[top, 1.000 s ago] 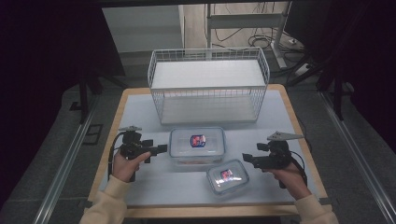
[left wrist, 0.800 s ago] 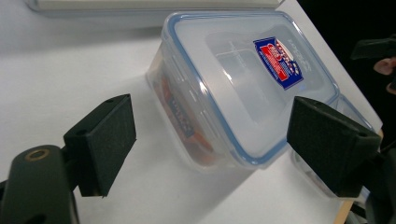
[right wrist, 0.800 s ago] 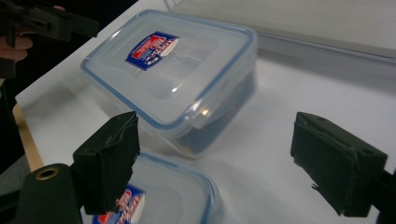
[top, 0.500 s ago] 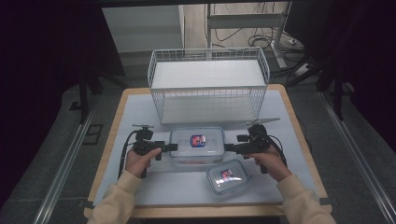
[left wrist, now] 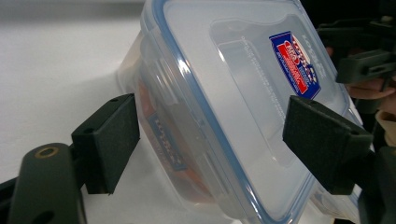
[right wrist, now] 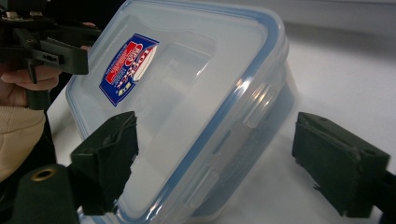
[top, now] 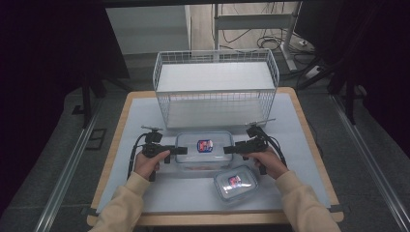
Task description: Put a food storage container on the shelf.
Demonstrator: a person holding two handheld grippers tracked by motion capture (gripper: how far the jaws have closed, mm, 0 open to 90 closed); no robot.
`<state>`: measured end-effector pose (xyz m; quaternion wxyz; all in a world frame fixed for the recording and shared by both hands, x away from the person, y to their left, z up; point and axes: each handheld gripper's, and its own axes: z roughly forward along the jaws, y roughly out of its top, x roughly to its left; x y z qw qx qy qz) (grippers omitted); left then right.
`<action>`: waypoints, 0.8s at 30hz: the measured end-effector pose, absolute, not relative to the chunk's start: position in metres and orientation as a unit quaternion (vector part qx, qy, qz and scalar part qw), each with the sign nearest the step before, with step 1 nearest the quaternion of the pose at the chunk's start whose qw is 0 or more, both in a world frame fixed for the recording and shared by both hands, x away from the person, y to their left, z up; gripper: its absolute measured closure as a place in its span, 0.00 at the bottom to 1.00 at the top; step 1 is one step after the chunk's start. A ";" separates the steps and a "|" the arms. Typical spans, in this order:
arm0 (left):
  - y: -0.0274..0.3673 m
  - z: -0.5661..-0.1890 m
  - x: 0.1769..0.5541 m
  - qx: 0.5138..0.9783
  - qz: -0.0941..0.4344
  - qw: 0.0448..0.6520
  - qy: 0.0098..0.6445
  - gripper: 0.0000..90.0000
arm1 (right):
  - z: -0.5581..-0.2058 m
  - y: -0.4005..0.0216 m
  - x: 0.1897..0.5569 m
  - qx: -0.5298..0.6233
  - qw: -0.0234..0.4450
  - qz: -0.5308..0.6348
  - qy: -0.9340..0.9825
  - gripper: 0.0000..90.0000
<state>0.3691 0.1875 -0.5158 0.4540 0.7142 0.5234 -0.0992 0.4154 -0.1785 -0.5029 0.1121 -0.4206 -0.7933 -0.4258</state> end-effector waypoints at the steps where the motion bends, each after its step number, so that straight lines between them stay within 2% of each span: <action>1: 0.188 -0.516 0.369 0.714 -0.103 0.455 0.522 0.22 | -0.503 -0.178 0.415 -0.421 0.112 -0.426 -0.793 0.17; 6: 0.184 -0.517 0.369 0.713 -0.117 0.459 0.517 0.26 | -0.505 -0.176 0.419 -0.423 0.152 -0.427 -0.784 0.24; 8: 0.184 -0.517 0.369 0.713 -0.117 0.459 0.517 0.26 | -0.506 -0.175 0.419 -0.427 0.154 -0.425 -0.783 0.24; 11: 0.186 -0.516 0.369 0.710 -0.118 0.460 0.519 0.29 | -0.505 -0.178 0.420 -0.441 0.165 -0.428 -0.771 0.32; 24: 0.192 -0.512 0.360 0.706 -0.112 0.473 0.516 0.40 | -0.500 -0.186 0.414 -0.449 0.167 -0.438 -0.761 0.45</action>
